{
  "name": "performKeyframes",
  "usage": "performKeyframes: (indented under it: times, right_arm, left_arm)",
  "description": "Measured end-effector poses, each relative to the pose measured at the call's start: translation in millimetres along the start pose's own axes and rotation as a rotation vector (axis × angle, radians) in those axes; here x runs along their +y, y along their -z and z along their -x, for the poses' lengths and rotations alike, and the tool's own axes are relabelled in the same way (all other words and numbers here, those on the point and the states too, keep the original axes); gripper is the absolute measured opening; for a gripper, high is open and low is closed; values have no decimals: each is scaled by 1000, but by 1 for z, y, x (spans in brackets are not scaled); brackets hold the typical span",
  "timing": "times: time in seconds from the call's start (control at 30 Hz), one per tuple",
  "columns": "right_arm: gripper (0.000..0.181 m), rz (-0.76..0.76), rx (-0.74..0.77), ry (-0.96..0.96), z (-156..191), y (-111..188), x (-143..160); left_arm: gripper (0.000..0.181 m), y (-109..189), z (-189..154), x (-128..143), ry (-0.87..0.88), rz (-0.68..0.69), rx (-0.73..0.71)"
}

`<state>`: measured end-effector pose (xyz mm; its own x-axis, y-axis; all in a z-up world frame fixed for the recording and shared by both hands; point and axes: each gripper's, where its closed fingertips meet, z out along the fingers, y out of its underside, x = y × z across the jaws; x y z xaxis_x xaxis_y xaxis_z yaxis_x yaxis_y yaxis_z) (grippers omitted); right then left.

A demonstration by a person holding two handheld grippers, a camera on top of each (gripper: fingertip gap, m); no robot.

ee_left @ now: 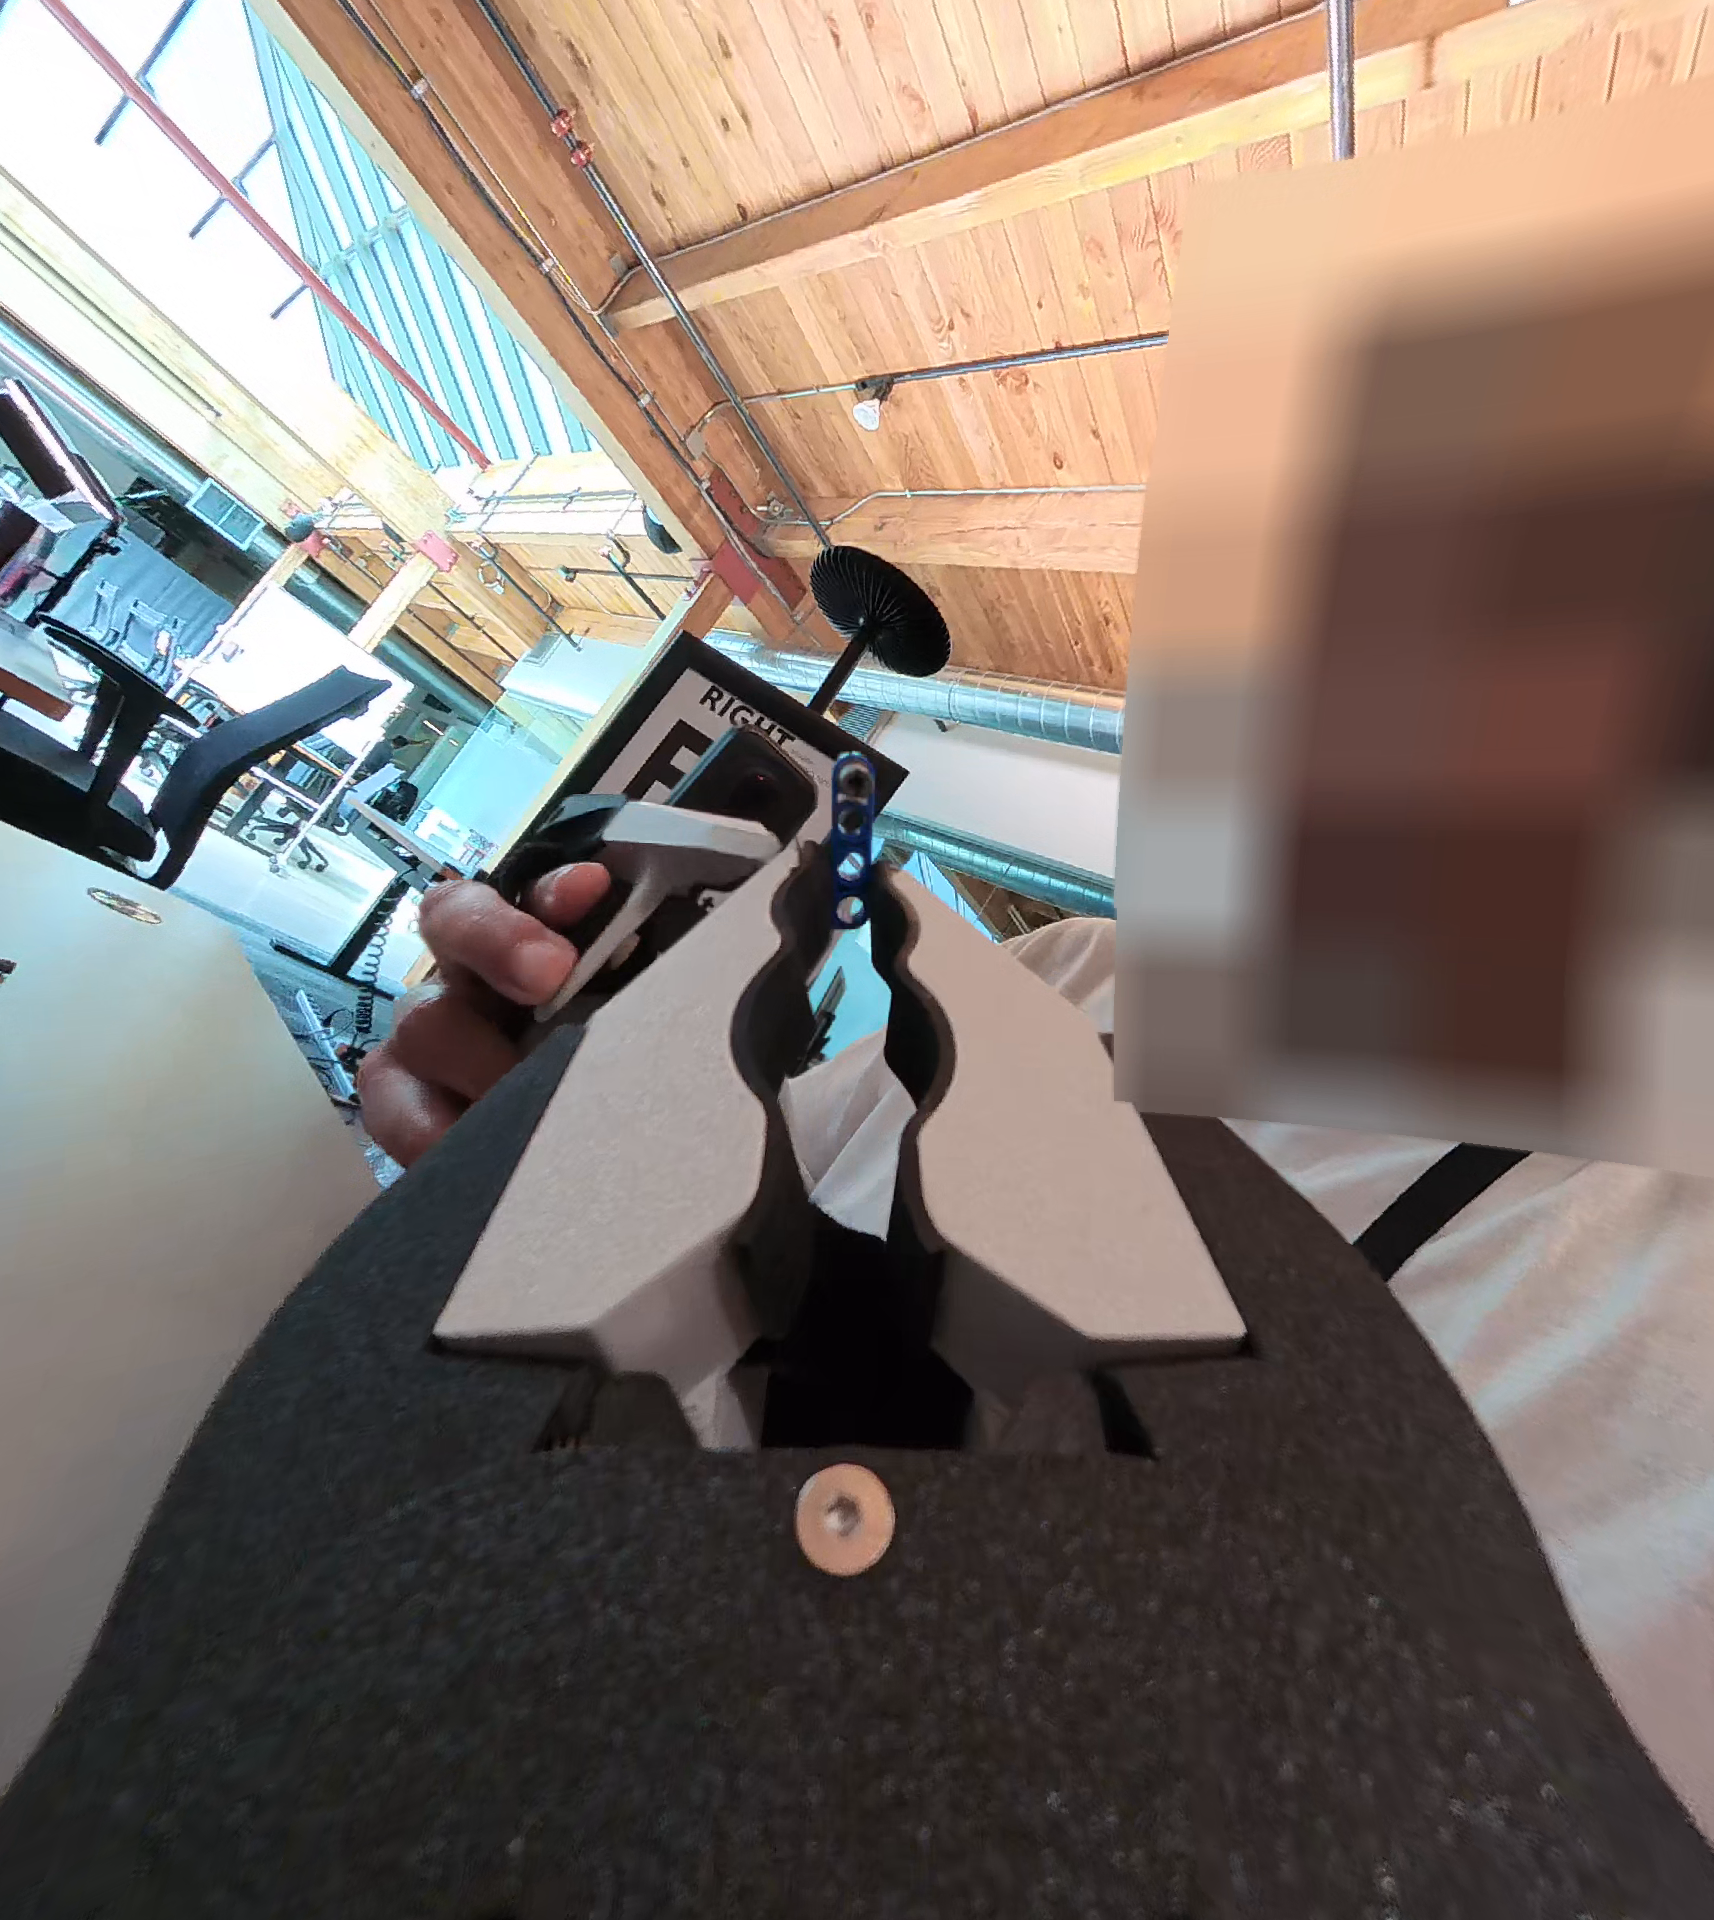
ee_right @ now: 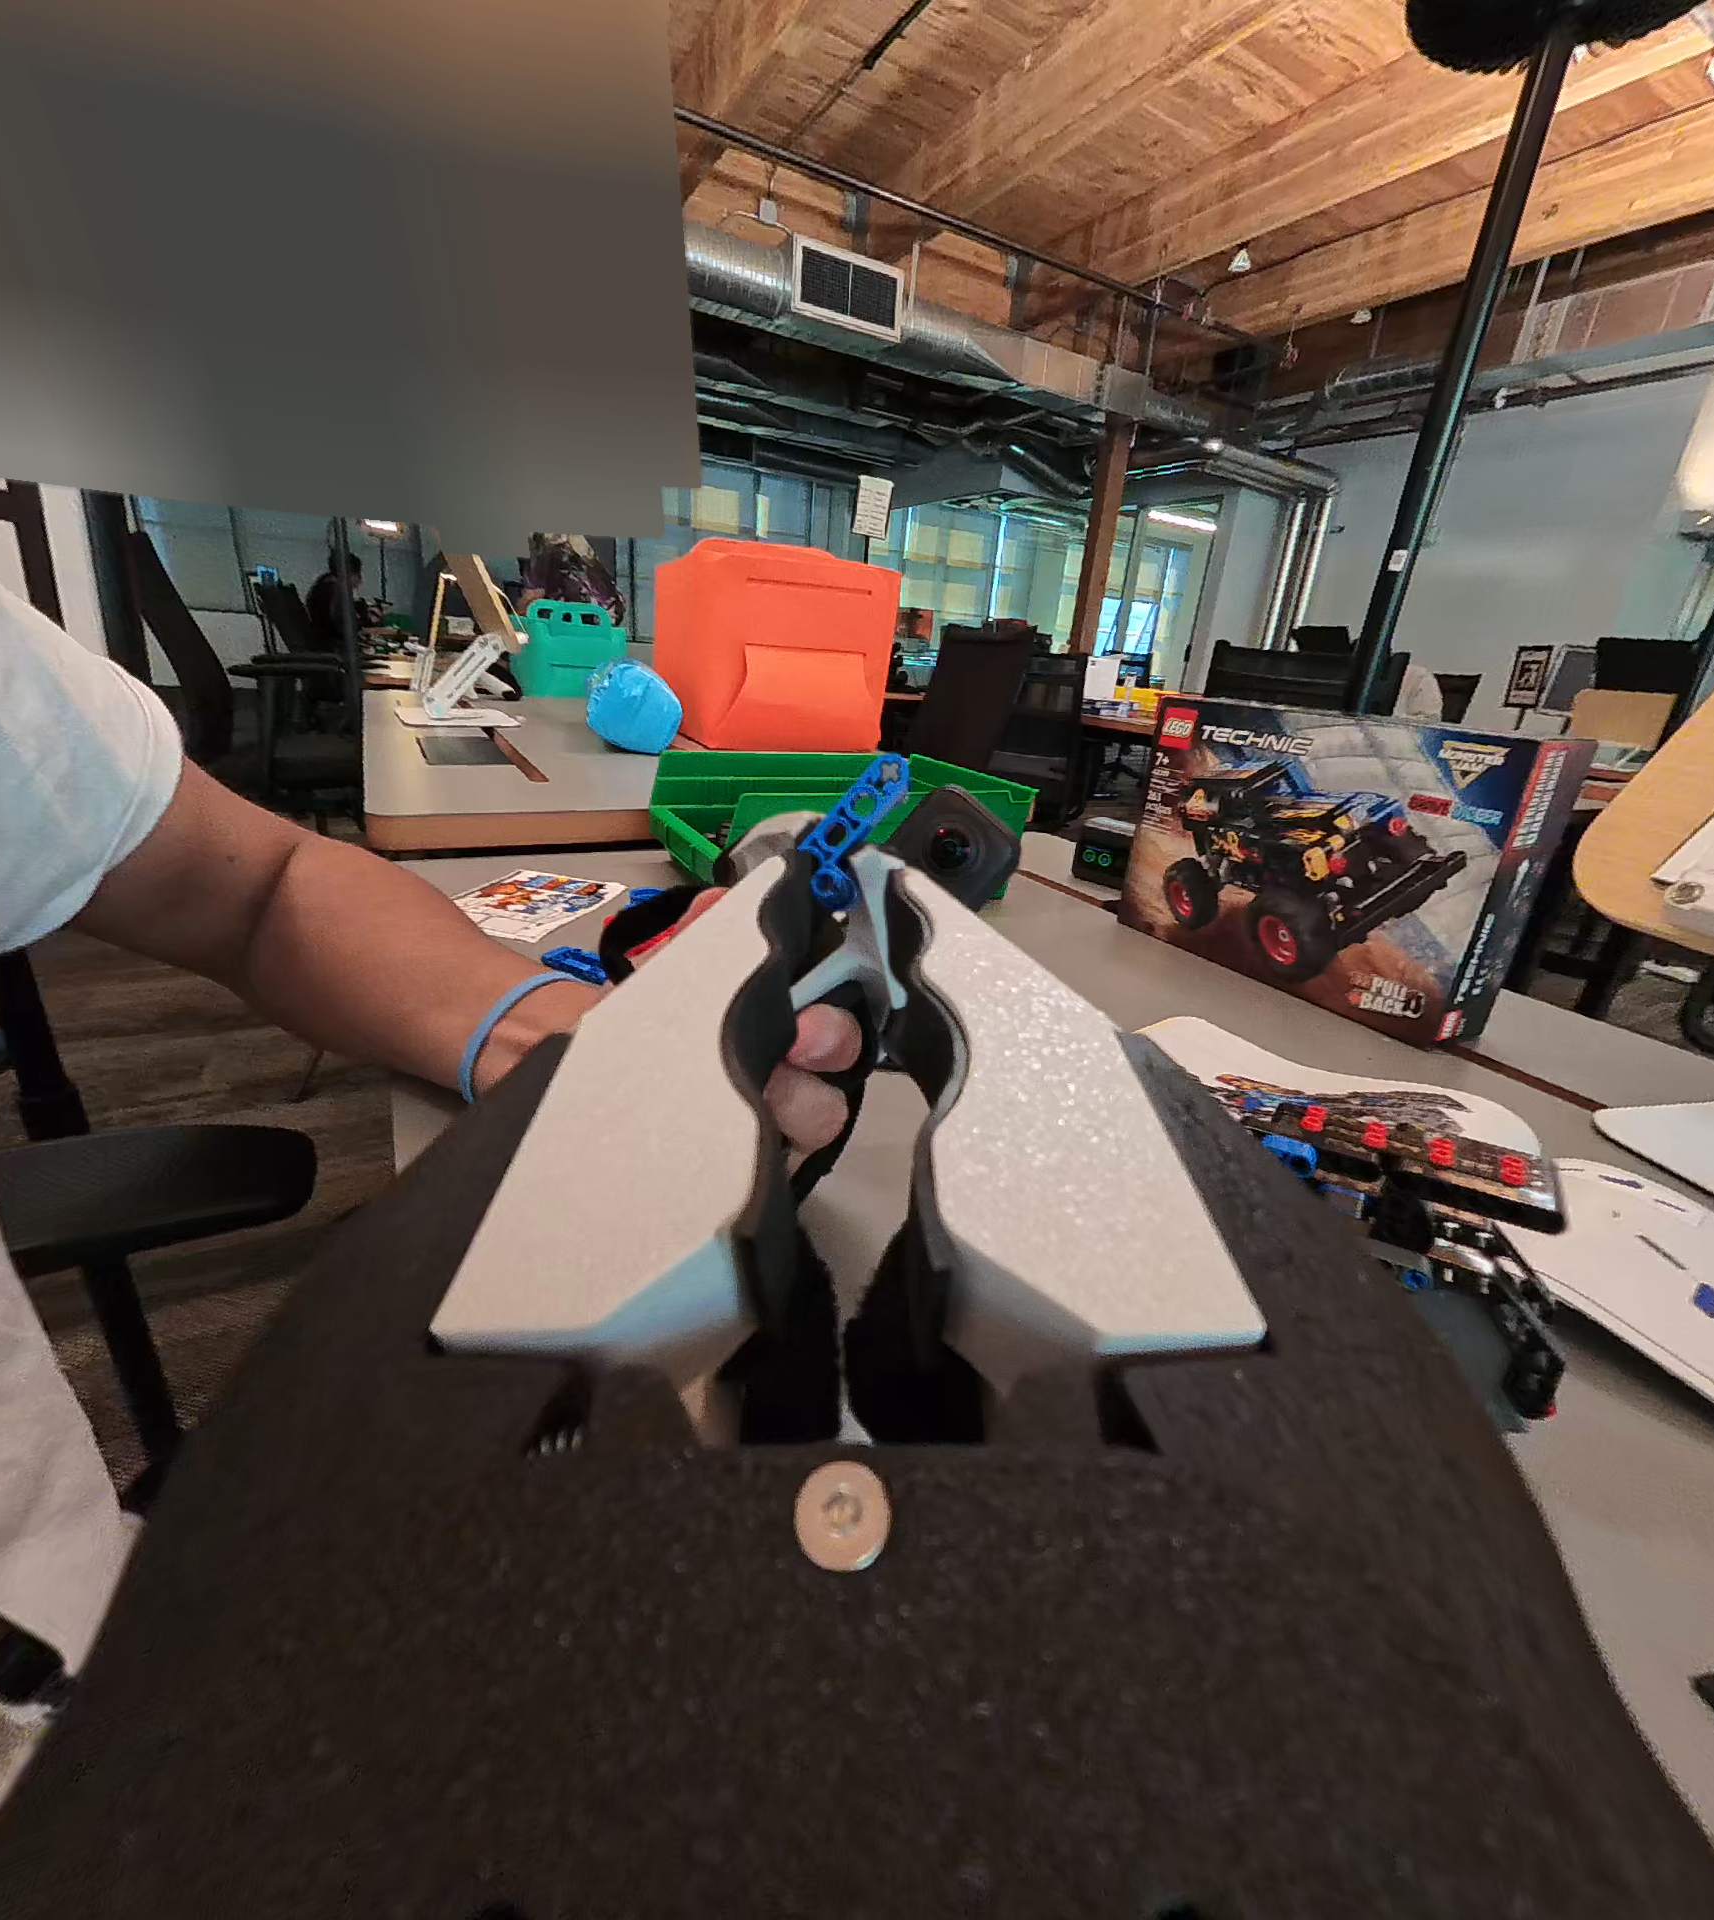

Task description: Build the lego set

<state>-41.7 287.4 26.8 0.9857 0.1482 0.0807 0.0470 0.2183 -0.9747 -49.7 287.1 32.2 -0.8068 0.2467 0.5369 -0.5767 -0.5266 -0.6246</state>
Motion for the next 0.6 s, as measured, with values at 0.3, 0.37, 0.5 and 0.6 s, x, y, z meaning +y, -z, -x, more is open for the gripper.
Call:
performKeyframes:
  times: [0.3,0.37,0.5,0.6]
  right_arm:
    - [4,73,7,96,3,4,5]
    - [4,88,5,106,3,4,7]
    - [4,91,18,103,0,2,12]
    - [4,66,9,85,2,2,10]
  left_arm:
    - [6,1,2,4,-34,26,-33]
    - [6,1,2,5,-42,23,-33]
    - [7,2,5,3,-4,-10,-21]
    - [7,1,3,3,-6,-8,-10]
